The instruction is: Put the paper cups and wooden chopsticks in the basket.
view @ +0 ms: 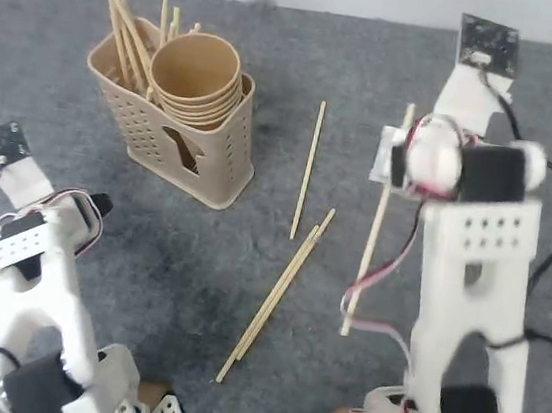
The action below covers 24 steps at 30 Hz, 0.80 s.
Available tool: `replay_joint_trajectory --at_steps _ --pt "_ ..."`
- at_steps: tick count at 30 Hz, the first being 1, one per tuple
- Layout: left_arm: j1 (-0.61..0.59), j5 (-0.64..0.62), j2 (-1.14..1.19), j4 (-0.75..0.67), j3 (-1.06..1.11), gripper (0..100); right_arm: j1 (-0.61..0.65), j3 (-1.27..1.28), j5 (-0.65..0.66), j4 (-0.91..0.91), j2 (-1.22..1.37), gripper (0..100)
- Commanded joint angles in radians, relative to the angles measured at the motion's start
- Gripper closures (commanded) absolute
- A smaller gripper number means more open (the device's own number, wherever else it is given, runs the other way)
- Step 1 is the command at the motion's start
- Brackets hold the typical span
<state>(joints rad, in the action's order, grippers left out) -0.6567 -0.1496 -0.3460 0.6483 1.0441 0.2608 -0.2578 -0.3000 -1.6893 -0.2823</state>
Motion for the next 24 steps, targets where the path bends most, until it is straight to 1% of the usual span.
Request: replay_joint_trajectory --at_steps 1,5,8,13,20,21,24 --pt "0.002 -0.009 0.000 0.005 -0.039 70 0.050 0.054 0.014 0.150 -0.111 99.1" --pt "0.002 -0.008 0.000 0.005 -0.039 70 0.113 0.086 0.014 0.326 -0.143 99.1" --pt "0.000 -0.008 0.000 0.005 -0.039 70 0.194 0.084 0.014 0.429 -0.170 99.1" --pt "0.000 -0.008 0.000 0.005 -0.039 70 0.378 0.091 0.020 0.619 -0.249 99.1" --pt "0.000 -0.008 0.000 0.005 -0.039 70 0.638 0.130 0.021 0.934 -0.225 99.1" --pt "0.000 -0.008 0.000 0.005 -0.039 70 0.657 0.149 0.021 0.984 -0.209 99.1" --pt "0.000 -0.008 0.000 0.005 -0.039 70 0.661 0.189 0.028 1.125 -0.145 99.1"
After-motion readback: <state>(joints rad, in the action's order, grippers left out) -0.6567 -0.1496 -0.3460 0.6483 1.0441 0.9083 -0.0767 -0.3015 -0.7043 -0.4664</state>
